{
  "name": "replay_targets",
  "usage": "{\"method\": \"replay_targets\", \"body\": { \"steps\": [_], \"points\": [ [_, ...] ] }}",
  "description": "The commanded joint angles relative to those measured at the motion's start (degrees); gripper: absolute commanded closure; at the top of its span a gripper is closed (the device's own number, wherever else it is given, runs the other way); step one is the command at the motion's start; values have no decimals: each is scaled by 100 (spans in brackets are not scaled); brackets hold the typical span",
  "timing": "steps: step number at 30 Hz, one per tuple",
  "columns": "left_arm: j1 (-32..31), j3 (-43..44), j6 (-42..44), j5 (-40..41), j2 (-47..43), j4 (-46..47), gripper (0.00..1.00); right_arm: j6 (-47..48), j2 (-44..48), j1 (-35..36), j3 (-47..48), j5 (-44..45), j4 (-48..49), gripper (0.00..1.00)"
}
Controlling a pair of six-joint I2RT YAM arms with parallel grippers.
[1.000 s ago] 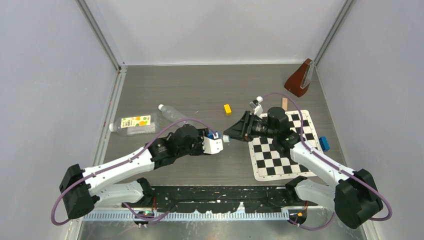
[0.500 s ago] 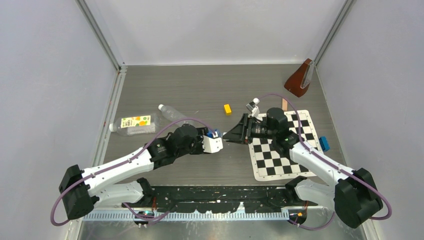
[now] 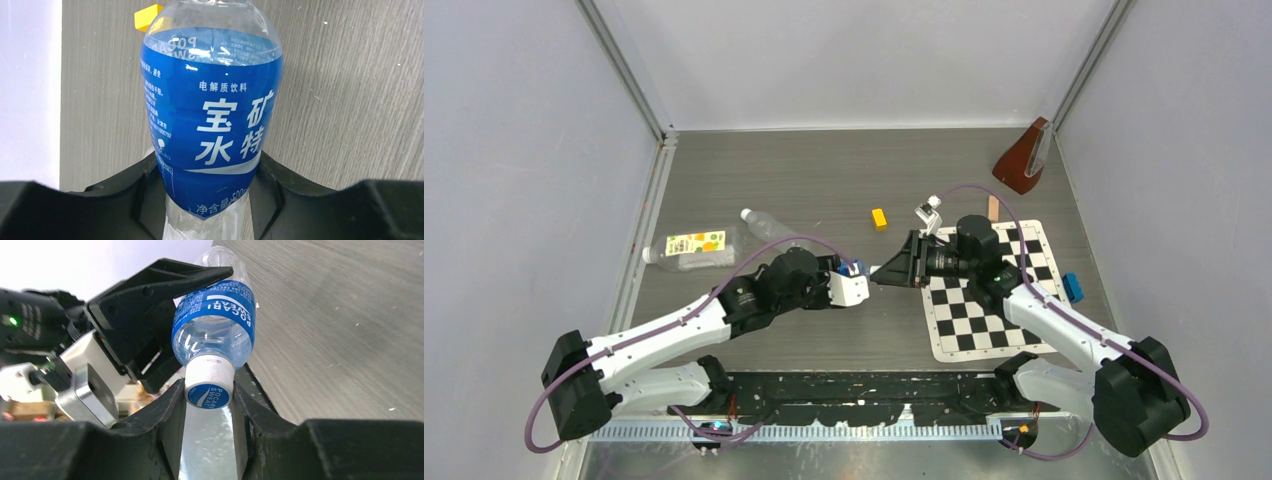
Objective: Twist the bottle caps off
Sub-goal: Unscrew the bottle cap from the plastic bottle.
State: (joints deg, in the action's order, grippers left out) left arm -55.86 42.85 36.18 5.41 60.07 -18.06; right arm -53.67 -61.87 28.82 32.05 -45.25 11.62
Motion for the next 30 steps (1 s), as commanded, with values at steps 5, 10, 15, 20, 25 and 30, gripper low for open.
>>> {"method": "replay_targets", "body": {
  "steps": [5, 10, 15, 20, 25, 30],
  "points": [
    [21, 373, -255, -847, -218, -301, 88, 3150, 163, 44, 528, 422, -685, 100],
    [22, 426, -250, -915, -291, -510, 88, 4537, 244, 49, 790, 380, -1256, 99],
    [24, 470, -303, -1227, -234, -561, 88, 5711, 307, 51, 807, 323, -1615, 100],
    [21, 589, -357, -1476, -106, -742, 89, 6892, 430, 88, 895, 627, -2060, 100],
    [22, 657, -385, -1681, -38, -901, 88, 8095, 615, 167, 772, 810, -2085, 100],
    [22, 667, -398, -1639, -12, -927, 88, 8542, 857, 201, 393, 972, -1168, 100]
  ]
}}
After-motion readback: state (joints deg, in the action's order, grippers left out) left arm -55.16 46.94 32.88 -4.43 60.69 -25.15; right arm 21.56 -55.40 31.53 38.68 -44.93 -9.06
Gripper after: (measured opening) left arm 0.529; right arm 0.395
